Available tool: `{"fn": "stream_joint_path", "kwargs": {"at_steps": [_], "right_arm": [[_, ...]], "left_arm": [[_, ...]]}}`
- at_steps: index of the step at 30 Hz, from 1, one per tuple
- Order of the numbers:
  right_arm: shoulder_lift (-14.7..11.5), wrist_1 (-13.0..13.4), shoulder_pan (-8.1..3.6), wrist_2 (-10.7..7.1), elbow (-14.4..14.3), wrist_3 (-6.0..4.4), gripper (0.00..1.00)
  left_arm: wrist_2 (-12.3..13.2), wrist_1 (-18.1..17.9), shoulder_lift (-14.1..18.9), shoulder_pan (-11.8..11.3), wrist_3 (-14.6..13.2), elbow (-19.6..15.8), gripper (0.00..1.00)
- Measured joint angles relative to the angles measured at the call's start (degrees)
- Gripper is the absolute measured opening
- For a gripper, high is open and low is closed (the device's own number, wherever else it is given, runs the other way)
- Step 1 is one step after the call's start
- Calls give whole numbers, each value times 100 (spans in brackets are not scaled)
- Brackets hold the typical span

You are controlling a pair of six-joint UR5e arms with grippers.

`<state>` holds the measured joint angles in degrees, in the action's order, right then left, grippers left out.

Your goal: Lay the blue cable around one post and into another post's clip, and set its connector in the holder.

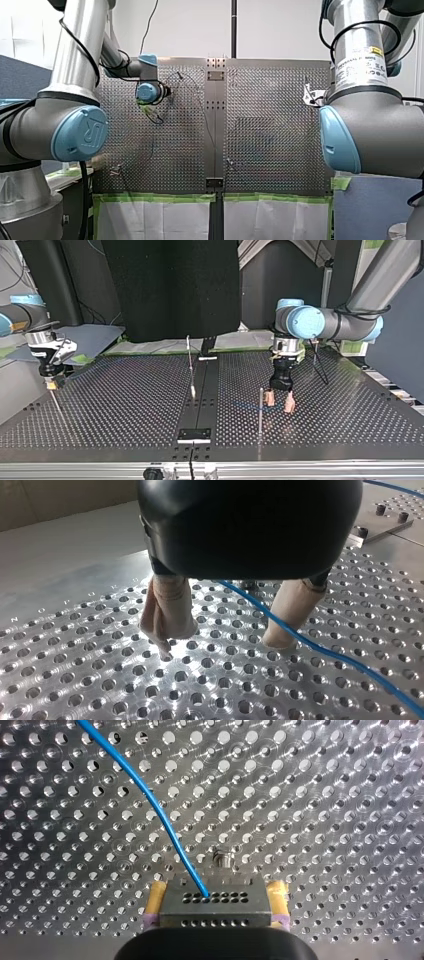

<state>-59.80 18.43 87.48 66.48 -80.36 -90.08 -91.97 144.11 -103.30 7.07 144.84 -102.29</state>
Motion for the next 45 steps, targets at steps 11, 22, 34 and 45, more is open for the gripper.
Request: {"fn": "stream_joint_path", "kwargs": {"at_steps": [11, 22, 34, 45], "right_arm": [[0, -1, 1, 0, -1, 0, 100], [37, -45, 1, -1, -2, 0, 100], [36, -44, 1, 0, -2, 0, 100], [36, -43, 1, 0, -2, 0, 100]], "left_arm": [[0, -4, 0, -1, -4, -3, 100], [0, -5, 0, -18, -1, 0, 100], [7, -5, 1, -28, -8, 0, 100], [-16, 151, 7, -35, 67, 0, 100]]}}
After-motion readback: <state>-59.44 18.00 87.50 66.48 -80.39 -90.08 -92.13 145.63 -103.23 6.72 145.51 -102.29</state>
